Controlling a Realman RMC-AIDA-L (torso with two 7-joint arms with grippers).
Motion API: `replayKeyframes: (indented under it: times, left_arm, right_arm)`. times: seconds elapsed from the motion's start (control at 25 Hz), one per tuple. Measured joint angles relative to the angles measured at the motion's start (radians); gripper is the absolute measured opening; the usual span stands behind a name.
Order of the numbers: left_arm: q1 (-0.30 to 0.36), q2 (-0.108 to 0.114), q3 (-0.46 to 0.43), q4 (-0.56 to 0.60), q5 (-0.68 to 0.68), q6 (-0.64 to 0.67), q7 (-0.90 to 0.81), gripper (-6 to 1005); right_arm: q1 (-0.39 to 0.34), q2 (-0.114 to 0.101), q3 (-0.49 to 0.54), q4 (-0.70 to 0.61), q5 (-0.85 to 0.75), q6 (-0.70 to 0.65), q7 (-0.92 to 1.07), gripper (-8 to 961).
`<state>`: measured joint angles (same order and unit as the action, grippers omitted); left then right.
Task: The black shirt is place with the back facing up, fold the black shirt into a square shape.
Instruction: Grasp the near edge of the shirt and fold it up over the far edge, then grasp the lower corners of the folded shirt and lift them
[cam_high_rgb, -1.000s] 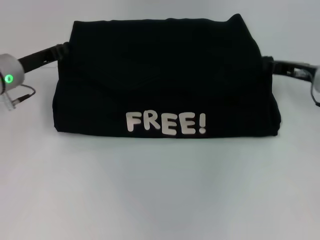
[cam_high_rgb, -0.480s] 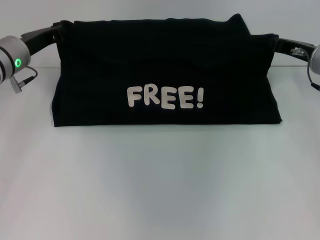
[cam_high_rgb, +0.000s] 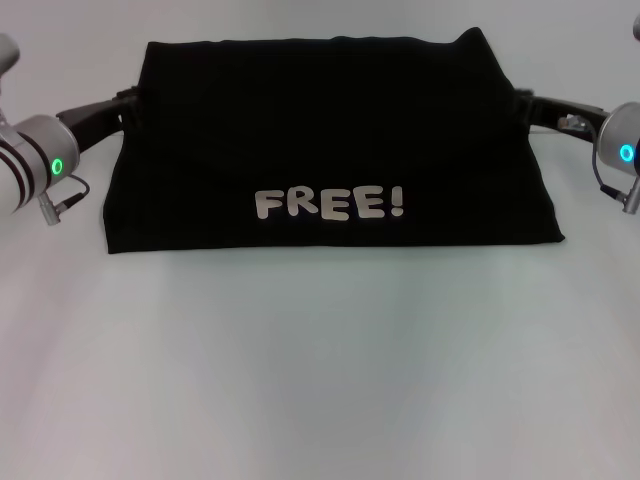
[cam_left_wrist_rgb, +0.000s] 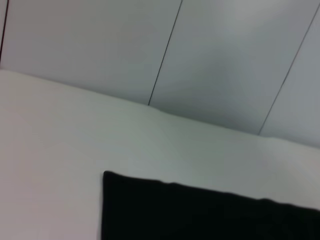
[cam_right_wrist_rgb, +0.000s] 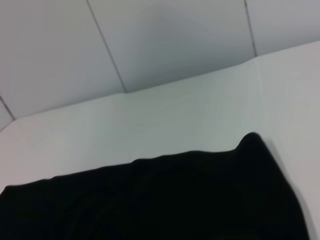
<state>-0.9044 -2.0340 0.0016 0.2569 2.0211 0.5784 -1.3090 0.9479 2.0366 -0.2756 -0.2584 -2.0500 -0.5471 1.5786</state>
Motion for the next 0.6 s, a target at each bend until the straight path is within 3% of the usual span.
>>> replayKeyframes:
  times: [0.16, 0.4, 0.6]
  left_arm:
    - [-0.001, -0.004, -0.001, -0.001, -0.001, -0.035, 0.008, 84]
    - [0.012, -0.004, -0.006, 0.0, -0.013, -0.089, 0.007, 239]
    - [0.059, 0.014, 0.005, 0.011, -0.034, -0.052, -0.072, 414]
  right_arm:
    - [-0.01, 0.001, -0.022, -0.001, 0.0, -0.005, 0.002, 46]
    - [-0.019, 0.008, -0.022, -0.029, 0.001, 0.003, 0.003, 213]
    - [-0.049, 0.003, -0.021, -0.062, 0.02, -0.05, 0.003, 468]
